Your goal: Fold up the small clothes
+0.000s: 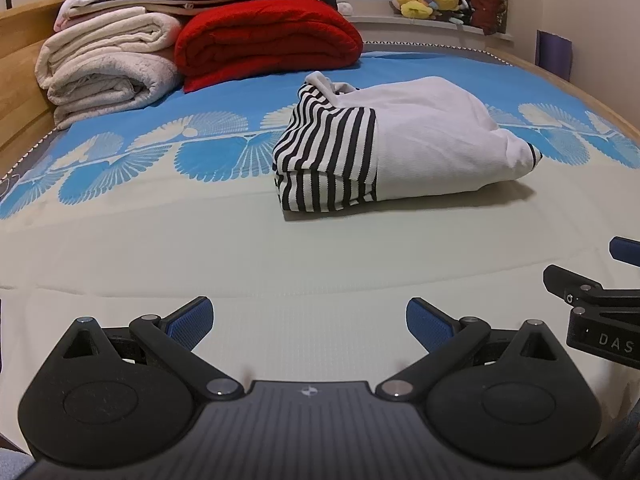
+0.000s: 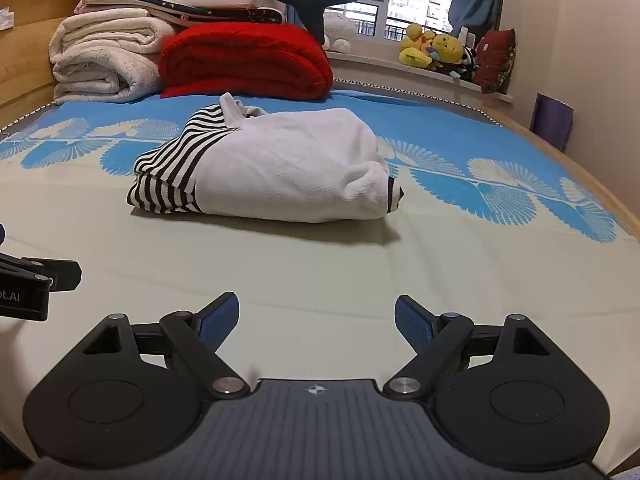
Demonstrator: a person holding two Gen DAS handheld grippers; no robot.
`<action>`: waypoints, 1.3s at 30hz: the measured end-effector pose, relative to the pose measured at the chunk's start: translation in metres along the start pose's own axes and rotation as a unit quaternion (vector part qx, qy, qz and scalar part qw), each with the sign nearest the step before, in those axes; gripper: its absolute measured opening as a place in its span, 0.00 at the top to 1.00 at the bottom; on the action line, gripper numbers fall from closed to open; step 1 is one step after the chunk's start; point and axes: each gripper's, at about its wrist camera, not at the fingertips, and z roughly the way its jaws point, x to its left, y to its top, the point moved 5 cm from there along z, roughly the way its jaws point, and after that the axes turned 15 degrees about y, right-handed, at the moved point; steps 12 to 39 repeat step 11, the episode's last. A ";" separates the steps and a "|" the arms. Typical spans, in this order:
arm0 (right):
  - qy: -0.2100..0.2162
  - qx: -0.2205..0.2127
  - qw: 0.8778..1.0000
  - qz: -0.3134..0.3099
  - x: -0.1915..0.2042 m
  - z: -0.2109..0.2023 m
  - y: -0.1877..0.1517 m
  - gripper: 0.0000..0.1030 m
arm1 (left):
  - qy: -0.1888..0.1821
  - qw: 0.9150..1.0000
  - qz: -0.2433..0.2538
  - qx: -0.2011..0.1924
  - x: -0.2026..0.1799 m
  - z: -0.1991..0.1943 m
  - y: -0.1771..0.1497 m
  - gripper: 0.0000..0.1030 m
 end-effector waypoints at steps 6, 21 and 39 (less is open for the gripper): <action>0.000 0.001 1.000 0.000 0.001 0.000 0.000 0.16 | -0.004 1.000 0.001 0.000 -0.002 -0.001 0.000 0.00; 0.002 0.001 1.000 0.000 0.000 0.000 0.000 0.14 | -0.005 1.000 -0.004 0.001 -0.003 -0.001 -0.001 0.00; 0.002 0.001 1.000 0.000 0.000 0.000 0.000 0.14 | -0.005 1.000 -0.004 0.001 -0.003 -0.001 -0.001 0.00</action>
